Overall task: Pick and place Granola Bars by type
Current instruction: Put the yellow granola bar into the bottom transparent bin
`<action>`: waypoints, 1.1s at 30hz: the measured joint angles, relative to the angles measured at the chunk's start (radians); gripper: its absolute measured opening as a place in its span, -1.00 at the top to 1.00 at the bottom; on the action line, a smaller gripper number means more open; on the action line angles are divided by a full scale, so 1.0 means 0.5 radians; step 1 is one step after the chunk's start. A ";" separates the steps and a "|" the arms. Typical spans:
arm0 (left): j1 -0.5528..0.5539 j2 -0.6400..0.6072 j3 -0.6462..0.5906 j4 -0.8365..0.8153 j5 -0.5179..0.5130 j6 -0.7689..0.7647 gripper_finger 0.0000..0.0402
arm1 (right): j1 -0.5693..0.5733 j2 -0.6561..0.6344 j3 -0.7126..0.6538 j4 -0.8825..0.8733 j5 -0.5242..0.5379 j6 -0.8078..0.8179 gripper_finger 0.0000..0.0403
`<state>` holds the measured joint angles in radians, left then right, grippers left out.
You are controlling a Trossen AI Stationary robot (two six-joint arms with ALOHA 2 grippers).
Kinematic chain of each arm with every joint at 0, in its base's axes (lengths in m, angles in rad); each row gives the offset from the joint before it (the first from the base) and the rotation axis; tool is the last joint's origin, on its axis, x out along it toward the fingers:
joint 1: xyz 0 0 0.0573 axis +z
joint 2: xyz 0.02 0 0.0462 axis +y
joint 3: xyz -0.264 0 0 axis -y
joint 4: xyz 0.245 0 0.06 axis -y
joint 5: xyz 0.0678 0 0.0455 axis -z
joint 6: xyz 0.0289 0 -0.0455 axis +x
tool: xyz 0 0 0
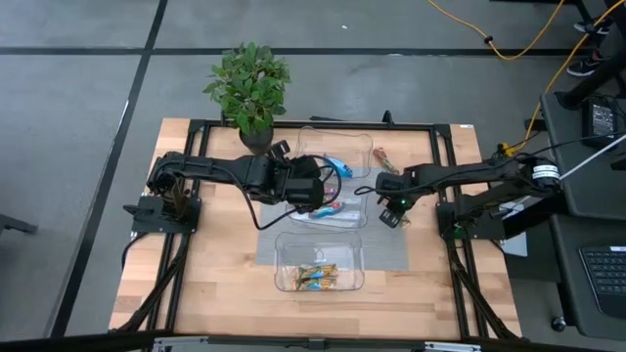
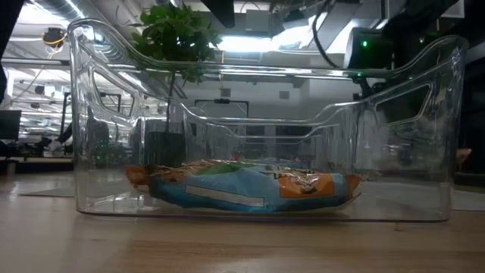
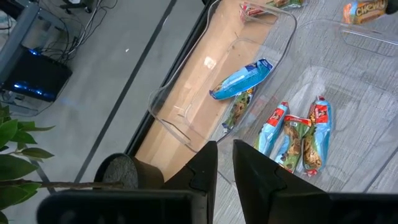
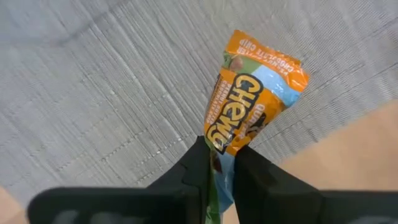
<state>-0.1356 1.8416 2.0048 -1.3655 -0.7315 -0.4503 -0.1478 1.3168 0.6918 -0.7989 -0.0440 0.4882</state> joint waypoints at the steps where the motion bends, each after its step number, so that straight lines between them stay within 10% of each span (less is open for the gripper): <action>1: 0.000 0.000 0.000 0.000 0.000 0.000 0.77 | 0.000 -0.023 0.018 -0.023 0.012 -0.001 0.72; 33: 0.011 0.000 0.000 -0.003 -0.089 0.090 0.79 | 0.283 -0.747 0.559 0.125 -0.286 -0.662 0.71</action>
<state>-0.1301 1.8416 2.0048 -1.3670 -0.7757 -0.4053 -0.0062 0.9434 0.9714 -0.7362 -0.1871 0.1571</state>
